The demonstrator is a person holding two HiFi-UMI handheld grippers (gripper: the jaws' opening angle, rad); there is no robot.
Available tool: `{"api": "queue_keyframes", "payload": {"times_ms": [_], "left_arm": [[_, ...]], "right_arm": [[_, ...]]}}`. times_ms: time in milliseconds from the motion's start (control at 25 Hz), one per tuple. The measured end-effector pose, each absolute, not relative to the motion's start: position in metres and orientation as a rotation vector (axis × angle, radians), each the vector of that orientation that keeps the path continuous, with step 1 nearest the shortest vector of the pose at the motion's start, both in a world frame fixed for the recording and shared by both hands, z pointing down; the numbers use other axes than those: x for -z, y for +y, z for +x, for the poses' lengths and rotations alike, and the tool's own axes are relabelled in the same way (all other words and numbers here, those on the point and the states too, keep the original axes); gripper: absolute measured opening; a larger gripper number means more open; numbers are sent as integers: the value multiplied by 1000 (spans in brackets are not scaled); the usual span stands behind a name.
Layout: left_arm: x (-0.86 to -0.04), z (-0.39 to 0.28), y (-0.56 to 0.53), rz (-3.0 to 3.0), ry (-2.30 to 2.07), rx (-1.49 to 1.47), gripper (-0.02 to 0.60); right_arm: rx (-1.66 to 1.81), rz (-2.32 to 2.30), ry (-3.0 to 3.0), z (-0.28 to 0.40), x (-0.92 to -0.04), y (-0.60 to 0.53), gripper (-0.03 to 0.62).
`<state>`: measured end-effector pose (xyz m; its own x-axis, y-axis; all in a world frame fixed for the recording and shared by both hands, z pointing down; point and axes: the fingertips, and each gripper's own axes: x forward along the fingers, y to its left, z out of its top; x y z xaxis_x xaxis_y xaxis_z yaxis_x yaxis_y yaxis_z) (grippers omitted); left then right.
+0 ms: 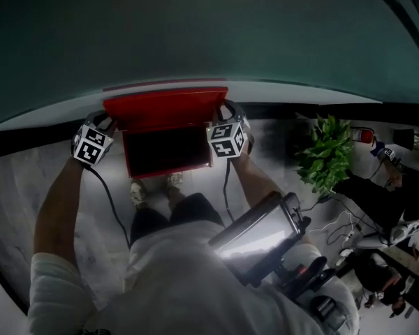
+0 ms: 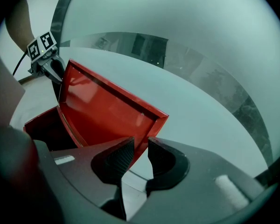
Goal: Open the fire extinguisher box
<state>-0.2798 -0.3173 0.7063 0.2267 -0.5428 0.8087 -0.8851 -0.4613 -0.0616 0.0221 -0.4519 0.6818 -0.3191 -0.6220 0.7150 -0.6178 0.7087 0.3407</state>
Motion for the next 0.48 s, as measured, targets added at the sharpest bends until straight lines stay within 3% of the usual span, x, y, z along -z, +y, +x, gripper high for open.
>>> {"api": "queue_keyframes", "payload": {"times_ms": [480], "left_arm": [[-697, -294, -316, 2015, -1320, -1132, 92]], "right_arm": [[10, 936, -2003, 9, -671, -448, 95]]}}
